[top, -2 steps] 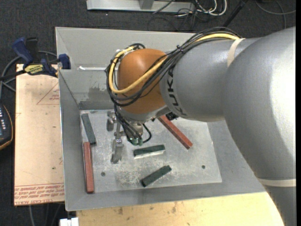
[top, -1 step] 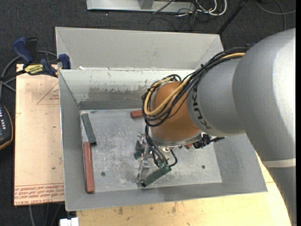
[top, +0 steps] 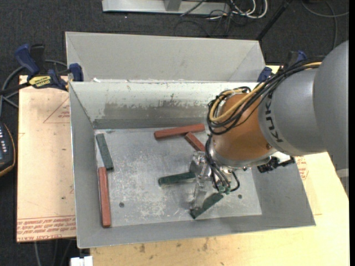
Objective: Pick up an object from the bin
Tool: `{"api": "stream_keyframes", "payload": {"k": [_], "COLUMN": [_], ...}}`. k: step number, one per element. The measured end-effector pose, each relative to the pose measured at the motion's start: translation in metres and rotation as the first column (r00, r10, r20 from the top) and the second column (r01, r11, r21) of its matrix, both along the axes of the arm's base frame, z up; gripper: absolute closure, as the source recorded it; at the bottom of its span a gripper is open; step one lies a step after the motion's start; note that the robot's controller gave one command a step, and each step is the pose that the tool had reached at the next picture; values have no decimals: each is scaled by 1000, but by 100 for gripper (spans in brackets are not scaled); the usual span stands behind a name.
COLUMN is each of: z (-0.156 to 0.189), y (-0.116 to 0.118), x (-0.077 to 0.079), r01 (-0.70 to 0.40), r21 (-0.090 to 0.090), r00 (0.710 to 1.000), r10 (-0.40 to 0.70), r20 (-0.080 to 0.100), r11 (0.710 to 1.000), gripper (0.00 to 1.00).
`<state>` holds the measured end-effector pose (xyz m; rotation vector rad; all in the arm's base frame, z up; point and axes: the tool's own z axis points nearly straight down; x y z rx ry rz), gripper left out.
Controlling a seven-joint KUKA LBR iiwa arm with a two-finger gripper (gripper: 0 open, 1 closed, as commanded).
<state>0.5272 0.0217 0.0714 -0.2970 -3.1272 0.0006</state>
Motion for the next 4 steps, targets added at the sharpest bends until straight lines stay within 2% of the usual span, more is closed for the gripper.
{"api": "stream_keyframes", "payload": {"k": [1,2,3,4], "z": [-1,134,129,-6], "y": [4,18,17,22], "x": [-1,20,18,-4], "r01": [-8,7,10,48], "r21": [2,2,2,1], "r00": [1000,1000,1000,999], "r10": [8,-7,-10,-48], "r20": [1,12,3,-7], "r11": [1000,1000,1000,999], "gripper": [100,100,0,0]}}
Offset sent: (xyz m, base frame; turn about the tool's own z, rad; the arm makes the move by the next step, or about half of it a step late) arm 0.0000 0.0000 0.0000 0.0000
